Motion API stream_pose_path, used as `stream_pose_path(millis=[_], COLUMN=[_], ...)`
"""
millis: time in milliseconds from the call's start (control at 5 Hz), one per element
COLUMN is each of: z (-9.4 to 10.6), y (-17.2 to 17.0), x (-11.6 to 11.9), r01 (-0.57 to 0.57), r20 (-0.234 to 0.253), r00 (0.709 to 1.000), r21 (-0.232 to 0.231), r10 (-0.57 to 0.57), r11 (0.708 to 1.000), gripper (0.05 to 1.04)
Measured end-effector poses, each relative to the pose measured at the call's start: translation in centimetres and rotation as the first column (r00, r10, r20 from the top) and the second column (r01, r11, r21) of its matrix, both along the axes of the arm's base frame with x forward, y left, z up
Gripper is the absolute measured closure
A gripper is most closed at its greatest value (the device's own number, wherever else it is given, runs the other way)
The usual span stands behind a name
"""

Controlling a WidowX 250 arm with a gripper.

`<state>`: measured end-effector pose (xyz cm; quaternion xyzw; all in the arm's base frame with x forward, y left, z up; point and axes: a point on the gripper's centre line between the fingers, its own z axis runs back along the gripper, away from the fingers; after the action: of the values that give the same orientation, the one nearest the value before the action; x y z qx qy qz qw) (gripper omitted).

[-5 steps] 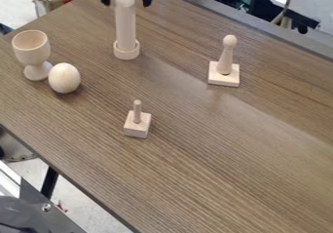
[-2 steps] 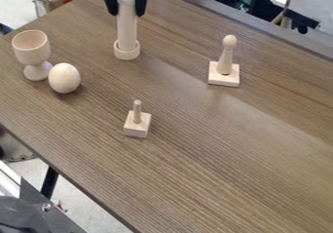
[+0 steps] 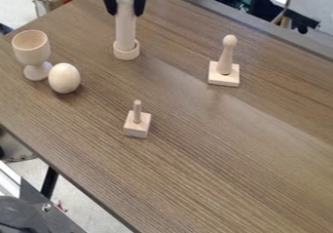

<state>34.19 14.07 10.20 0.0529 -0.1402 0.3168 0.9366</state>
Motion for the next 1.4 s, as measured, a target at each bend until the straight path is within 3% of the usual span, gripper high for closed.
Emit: stream_pose_path(millis=[400,800,1200,1400], z=[4.4,8.6,8.6,8.6], y=[0.2,-1.2,-4.4,-5.0], x=[0.6,0.8,1.8,2.0], r01=[-0.020,-0.032,0.046,0.051], r20=[0.084,0.206,0.150,0.151], r00=[0.996,0.978,0.987,0.987], r21=[0.030,-0.009,0.048,0.055], r10=[0.018,0.033,-0.053,-0.059], r11=[0.999,0.999,0.998,0.997], gripper=[0.532,0.532,0.532,0.532])
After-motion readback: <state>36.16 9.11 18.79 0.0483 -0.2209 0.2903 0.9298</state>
